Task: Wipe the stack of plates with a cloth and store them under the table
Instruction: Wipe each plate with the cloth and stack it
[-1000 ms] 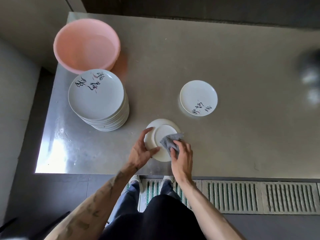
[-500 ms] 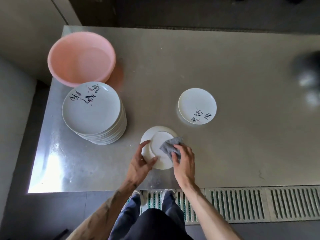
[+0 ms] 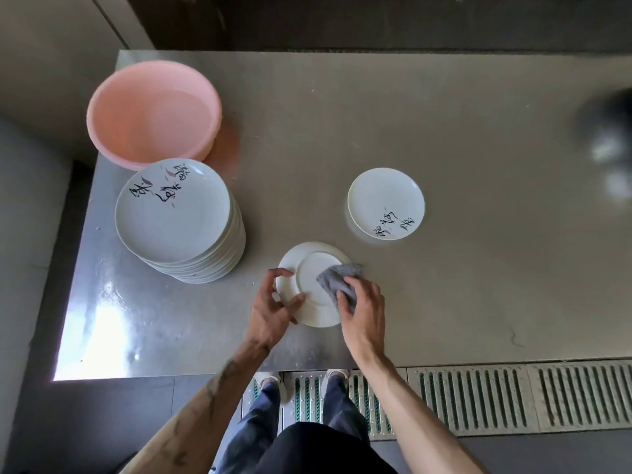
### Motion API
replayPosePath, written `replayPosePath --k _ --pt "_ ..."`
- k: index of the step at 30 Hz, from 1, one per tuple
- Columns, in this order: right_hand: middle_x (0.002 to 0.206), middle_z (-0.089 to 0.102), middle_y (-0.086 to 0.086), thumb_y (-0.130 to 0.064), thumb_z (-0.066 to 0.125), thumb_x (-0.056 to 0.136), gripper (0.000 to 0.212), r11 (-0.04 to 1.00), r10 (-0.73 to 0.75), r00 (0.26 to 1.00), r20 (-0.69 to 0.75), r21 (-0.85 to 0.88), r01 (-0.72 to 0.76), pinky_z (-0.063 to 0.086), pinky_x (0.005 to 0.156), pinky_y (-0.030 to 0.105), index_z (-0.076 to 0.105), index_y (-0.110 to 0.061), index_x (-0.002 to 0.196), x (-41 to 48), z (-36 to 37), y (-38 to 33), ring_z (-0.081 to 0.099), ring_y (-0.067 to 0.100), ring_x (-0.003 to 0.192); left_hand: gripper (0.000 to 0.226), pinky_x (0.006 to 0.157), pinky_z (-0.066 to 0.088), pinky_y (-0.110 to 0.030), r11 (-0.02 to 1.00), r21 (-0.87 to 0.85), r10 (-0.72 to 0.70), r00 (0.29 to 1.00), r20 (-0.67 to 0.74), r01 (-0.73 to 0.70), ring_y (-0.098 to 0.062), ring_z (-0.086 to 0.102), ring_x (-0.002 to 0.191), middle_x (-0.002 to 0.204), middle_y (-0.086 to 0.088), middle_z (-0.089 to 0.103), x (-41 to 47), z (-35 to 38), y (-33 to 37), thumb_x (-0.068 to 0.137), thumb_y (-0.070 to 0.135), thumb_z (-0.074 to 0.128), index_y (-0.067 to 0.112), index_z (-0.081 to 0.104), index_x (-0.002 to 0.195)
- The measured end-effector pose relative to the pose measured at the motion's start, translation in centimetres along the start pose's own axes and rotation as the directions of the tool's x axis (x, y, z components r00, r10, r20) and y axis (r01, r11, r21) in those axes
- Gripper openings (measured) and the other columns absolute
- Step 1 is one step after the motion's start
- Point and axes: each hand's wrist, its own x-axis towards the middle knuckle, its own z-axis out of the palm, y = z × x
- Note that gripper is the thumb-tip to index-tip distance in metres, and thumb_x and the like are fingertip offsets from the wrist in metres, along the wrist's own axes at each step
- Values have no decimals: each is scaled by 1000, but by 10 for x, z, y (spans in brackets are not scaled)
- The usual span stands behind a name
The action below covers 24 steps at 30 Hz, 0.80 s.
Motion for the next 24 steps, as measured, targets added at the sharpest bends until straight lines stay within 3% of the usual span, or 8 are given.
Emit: replayPosePath --k 4,5,9,12,14,16,19,24 --pt "127 53 -2 -19 71 94 31 1000 -17 1000 -16 17 17 30 100 5 67 -21 125 -34 15 -5 48 13 116 37 54 62 -42 1000 4 26 996 -89 -26 -27 73 66 96 -1 63 -9 17 0 92 12 76 25 53 119" --pt "128 52 -3 -18 71 95 31 999 -31 999 -15 19 32 30 101 4 67 -21 125 -35 15 -4 46 11 118 35 57 63 -43 1000 -21 14 996 -85 -16 -29 73 69 97 -3 65 -12 19 -2 94 13 75 24 52 118" --pt "131 54 -1 -14 67 97 29 999 11 999 -46 34 -10 42 104 23 68 -19 125 -21 5 1 49 17 121 17 70 63 -48 995 -95 -38 999 2 38 -31 72 84 98 -21 73 -13 17 -9 100 6 64 17 55 110" --pt "129 54 -2 -14 71 94 31 999 18 998 -59 39 -15 30 100 2 69 -20 124 -29 8 -5 49 14 118 29 63 62 -38 992 -123 -29 1000 -4 28 -30 72 77 101 -20 70 -12 20 -6 98 -2 63 19 53 116" --pt "128 52 -2 -13 72 93 31 999 -14 998 -67 31 16 23 97 -5 69 -21 123 -37 14 -7 48 12 116 42 63 63 -39 992 -121 -28 999 18 30 -28 74 74 103 -15 67 -13 23 -3 95 -6 64 22 51 125" --pt "127 52 -3 -15 70 95 29 999 -25 999 -48 41 27 28 101 0 69 -22 123 -33 10 -4 50 13 117 48 64 62 -37 991 -124 -33 997 67 41 -24 74 76 103 -12 68 -12 21 -2 92 -10 63 24 51 123" --pt "129 53 -1 -17 66 98 26 1000 -24 999 -27 16 24 41 107 23 68 -19 124 -13 -1 4 51 17 121 36 64 60 -33 993 -109 -30 993 111 42 -16 71 79 113 -19 67 -5 14 0 94 -7 65 20 52 114" --pt "117 53 -6 -14 68 96 22 999 -33 998 -46 24 34 45 93 17 70 -23 116 -28 5 -8 56 12 108 28 63 60 -35 992 -125 -14 997 72 23 -23 69 77 111 -28 63 -6 19 1 97 -4 65 11 49 115"
